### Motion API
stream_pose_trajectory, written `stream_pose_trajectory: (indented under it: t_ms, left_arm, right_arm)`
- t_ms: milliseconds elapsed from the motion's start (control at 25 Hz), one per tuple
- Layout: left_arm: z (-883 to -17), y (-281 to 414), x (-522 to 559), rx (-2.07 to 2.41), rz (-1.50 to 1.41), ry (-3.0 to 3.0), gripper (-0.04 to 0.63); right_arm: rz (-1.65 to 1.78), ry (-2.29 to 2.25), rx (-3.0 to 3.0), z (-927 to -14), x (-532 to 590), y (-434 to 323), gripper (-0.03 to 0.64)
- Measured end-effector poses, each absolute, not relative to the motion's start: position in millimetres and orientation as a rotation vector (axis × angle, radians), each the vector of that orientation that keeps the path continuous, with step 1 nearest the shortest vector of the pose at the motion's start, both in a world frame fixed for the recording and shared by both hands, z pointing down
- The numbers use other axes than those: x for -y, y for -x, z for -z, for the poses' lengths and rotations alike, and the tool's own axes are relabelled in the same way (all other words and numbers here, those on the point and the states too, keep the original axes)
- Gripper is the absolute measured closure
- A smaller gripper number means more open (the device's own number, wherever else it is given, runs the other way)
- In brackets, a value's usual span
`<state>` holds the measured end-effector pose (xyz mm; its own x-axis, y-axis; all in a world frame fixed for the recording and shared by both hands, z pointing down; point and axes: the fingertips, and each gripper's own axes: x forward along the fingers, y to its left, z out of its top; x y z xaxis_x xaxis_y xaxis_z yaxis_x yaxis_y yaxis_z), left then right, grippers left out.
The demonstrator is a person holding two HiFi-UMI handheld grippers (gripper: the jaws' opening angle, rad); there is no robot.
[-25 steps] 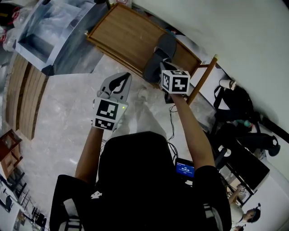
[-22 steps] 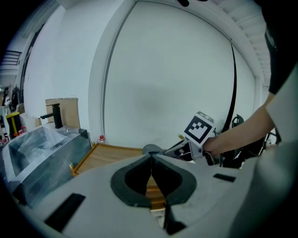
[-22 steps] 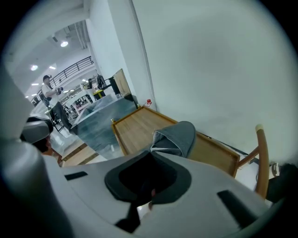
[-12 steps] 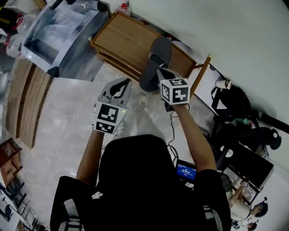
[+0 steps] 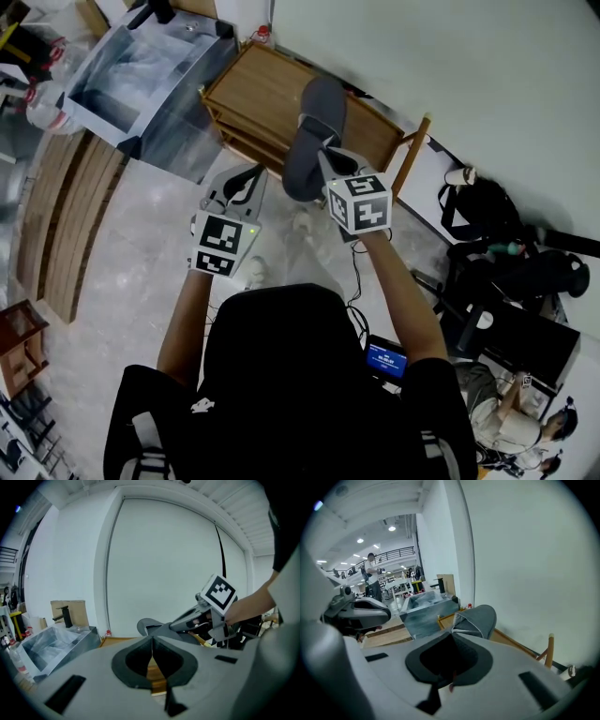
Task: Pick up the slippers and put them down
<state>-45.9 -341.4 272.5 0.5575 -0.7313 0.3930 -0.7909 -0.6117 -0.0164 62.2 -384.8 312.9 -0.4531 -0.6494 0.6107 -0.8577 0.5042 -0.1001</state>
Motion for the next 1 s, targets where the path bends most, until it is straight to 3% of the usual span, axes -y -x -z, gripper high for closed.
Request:
stream_pose_trajectory:
  t_ms: [1000]
  left_arm:
    - [-230.8,72.8,232.5,1.293,-0.522,-2.769,0.589]
  right_arm:
    - [-0.344,-1.348,2.292,-244.0,260.0,-38.0,0.612]
